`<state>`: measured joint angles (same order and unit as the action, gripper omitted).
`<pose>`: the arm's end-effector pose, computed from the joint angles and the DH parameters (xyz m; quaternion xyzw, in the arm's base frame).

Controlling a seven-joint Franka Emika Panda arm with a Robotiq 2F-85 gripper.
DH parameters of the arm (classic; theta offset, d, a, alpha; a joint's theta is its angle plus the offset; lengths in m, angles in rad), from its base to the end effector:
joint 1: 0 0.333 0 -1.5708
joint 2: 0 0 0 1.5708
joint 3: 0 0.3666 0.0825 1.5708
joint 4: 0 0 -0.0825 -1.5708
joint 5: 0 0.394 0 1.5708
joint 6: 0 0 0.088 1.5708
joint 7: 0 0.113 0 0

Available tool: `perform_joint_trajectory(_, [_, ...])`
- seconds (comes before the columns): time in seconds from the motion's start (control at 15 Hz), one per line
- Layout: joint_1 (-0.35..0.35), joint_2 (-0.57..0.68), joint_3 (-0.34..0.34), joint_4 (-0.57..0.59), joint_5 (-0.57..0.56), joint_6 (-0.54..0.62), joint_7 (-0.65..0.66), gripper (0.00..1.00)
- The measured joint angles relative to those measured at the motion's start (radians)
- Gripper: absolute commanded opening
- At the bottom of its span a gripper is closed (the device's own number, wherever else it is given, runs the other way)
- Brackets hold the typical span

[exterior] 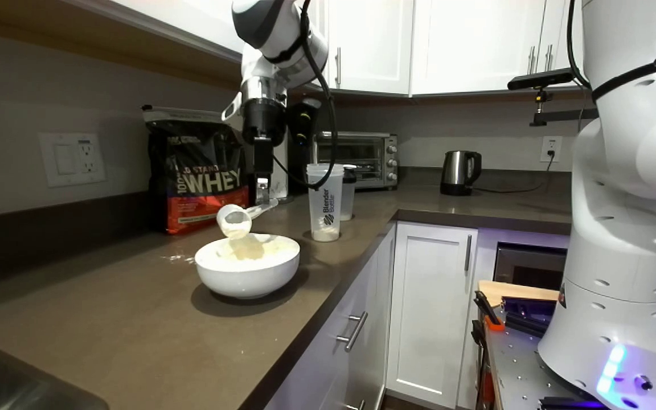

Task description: Scoop some powder and put it in the bottle

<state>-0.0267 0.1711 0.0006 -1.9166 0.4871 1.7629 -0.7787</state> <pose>0.5807 0.0289 0.4316 -0.9215 -0.2741 0.0558 0.2696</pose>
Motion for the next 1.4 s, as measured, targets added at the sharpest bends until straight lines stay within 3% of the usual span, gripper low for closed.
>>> perform_joint_trajectory(0.87, [-0.026,-0.053,-0.01,-0.038,0.05,0.0,-0.003,0.02])
perform_joint_trajectory(1.4, [-0.033,-0.2,-0.057,-0.16,0.052,0.003,-0.003,0.02])
